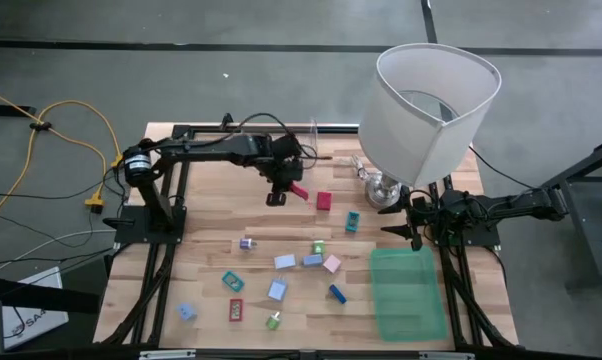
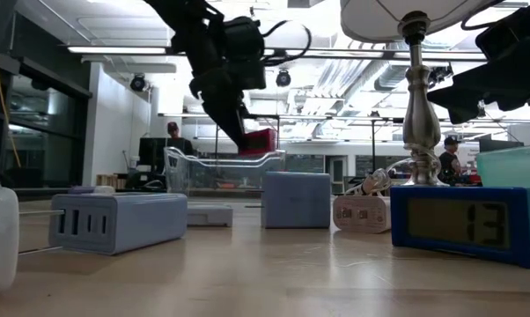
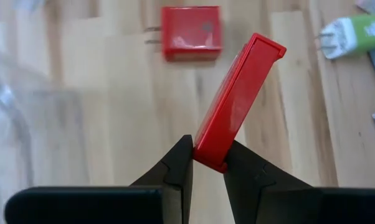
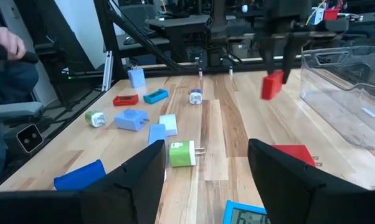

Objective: Pick & Place Office items
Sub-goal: Put the top red digital clock into the transparent bin

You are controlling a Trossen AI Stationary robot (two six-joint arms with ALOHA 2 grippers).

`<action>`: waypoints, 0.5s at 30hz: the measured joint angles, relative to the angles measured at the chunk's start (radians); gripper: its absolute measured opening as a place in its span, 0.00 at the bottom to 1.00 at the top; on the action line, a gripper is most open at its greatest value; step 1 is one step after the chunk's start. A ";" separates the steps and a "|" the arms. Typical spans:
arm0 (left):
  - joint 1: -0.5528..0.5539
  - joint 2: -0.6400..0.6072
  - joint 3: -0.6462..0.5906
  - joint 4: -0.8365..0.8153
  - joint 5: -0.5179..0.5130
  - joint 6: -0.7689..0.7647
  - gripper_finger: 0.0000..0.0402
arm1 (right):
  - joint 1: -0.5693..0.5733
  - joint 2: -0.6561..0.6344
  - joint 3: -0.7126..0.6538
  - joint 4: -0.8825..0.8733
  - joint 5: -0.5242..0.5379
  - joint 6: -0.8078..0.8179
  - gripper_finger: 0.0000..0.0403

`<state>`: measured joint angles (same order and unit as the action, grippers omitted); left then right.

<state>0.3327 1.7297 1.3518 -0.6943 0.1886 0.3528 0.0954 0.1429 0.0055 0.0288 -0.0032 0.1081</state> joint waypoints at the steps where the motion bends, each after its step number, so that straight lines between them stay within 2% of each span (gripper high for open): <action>1: 0.012 -0.005 0.000 -0.014 -0.001 -0.014 0.16 | 0.000 0.000 0.000 0.000 0.000 0.000 0.53; 7: 0.097 -0.031 0.000 -0.043 0.002 -0.092 0.16 | 0.000 0.000 0.000 -0.001 0.000 0.000 0.53; 15: 0.236 -0.046 0.000 -0.045 0.060 -0.190 0.16 | 0.000 0.000 0.000 -0.002 0.000 0.000 0.53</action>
<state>0.5689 1.6838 1.3518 -0.7390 0.2483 0.1630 0.0952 0.1429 0.0055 0.0273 -0.0036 0.1085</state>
